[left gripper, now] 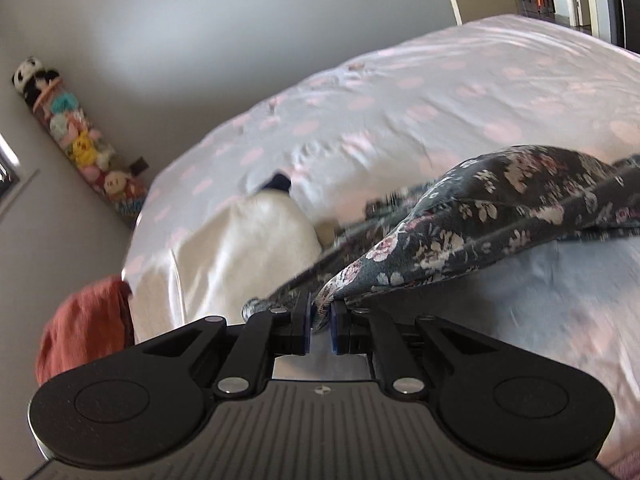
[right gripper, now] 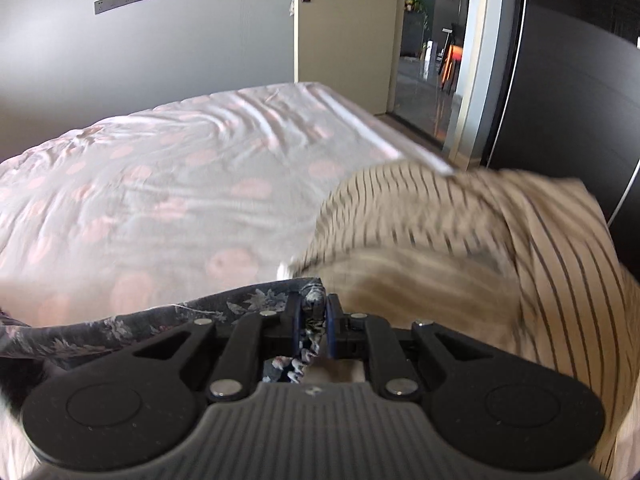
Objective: Fold clothes
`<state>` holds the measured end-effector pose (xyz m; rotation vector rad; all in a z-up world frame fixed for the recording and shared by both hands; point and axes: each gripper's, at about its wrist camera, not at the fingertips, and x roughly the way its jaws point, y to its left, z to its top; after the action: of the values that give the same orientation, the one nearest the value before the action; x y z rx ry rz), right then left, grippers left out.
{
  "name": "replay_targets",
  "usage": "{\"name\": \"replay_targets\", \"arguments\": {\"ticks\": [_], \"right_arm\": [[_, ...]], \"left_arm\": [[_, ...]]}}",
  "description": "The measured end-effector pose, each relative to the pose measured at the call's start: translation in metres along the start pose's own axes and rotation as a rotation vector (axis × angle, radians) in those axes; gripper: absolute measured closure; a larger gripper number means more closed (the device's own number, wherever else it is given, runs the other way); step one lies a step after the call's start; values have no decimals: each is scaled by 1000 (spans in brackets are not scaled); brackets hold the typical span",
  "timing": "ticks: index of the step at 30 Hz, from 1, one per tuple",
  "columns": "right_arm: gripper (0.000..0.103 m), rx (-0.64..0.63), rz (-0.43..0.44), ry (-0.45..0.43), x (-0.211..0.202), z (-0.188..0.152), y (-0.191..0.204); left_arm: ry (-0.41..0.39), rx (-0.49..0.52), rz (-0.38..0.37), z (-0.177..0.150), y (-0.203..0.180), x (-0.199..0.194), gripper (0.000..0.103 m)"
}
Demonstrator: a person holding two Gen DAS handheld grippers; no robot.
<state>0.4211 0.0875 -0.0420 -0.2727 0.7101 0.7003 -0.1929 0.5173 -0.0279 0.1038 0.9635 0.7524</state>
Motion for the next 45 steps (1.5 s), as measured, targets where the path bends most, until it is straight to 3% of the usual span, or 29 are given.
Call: {"name": "replay_targets", "arguments": {"ticks": [7,12,15,18,21,24,34,39,42,45], "right_arm": [[89,8,85,133,-37,-67,-12],[89,13,141,205,-51,-103,-20],[89,-12,180,287,-53,-121,-22],[84,-8,203,324,-59,-133,-29],[63,12,199,310,-67,-136,-40],[62,68,174,306,-66,-136,-54],[58,339,167,375,4,-168,-69],[60,403,206,381,16,-178,-66],[83,401,194,385,14,-176,-62],[87,364,170,314,-6,-156,-60]], "left_arm": [[117,36,-8,-58,-10,15,95],[201,59,16,-73,-18,27,93],[229,24,-15,-77,-10,26,90],[211,-17,-40,-78,-1,13,84],[164,-60,-51,-73,5,-4,74],[112,-88,-46,-61,2,-15,64],[40,16,-112,-9,-69,-8,61],[13,-27,-121,-1,-103,18,60],[19,-68,-118,-5,-116,35,61],[31,-94,-103,-11,-124,50,61]]}}
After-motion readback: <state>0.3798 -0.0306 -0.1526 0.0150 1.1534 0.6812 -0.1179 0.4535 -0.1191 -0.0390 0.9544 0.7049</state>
